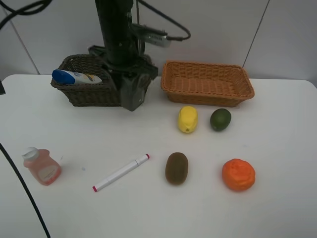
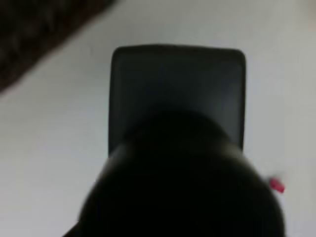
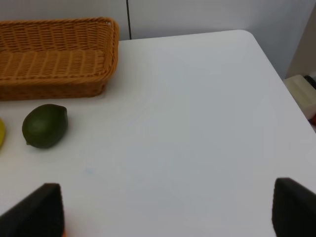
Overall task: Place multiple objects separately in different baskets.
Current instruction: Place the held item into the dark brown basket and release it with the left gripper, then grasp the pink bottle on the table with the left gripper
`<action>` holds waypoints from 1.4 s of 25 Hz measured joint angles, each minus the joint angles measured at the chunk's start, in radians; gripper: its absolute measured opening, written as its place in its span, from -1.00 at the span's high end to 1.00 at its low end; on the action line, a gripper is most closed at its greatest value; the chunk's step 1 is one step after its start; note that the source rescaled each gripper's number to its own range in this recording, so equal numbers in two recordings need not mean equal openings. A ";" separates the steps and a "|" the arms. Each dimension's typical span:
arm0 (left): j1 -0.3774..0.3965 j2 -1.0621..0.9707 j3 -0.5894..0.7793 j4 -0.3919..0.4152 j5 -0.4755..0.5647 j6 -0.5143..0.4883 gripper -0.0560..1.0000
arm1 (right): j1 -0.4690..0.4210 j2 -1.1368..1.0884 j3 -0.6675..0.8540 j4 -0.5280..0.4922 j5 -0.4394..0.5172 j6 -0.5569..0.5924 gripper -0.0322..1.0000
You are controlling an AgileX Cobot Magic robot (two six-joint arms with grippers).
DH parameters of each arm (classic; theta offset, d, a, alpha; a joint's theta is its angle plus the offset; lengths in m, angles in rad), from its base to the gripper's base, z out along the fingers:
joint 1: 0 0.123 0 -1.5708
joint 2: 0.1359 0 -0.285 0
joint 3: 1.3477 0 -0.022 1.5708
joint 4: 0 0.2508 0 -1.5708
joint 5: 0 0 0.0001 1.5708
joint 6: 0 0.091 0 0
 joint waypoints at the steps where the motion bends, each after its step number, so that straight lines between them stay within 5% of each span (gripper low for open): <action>1: 0.010 -0.013 -0.043 -0.008 0.000 0.002 0.21 | 0.000 0.000 0.000 0.000 0.000 0.000 -0.99; 6: 0.114 0.004 -0.211 -0.033 -0.017 0.001 0.21 | 0.000 0.000 0.000 0.000 0.000 0.000 -0.99; 15: 0.220 0.171 -0.227 -0.066 -0.141 0.068 0.21 | 0.000 0.000 0.000 0.000 0.000 0.000 -0.99; 16: 0.220 0.181 -0.227 -0.082 -0.161 0.087 0.13 | 0.000 0.000 0.000 0.000 0.000 0.000 -0.99; 20: 0.216 0.193 -0.227 -0.147 -0.216 0.103 -0.67 | 0.000 0.000 0.000 0.000 0.000 0.000 -0.99; 22: 0.216 0.193 -0.227 -0.162 -0.216 0.096 -0.88 | 0.000 0.000 0.000 0.000 0.000 0.000 -0.99; 31: 0.216 0.177 -0.230 -0.164 -0.005 0.058 -0.95 | 0.000 0.000 0.000 0.000 0.000 0.000 -0.99; 35: 0.216 0.101 -0.156 -0.159 0.000 0.051 -0.95 | 0.000 0.000 0.000 0.000 0.000 0.000 -0.99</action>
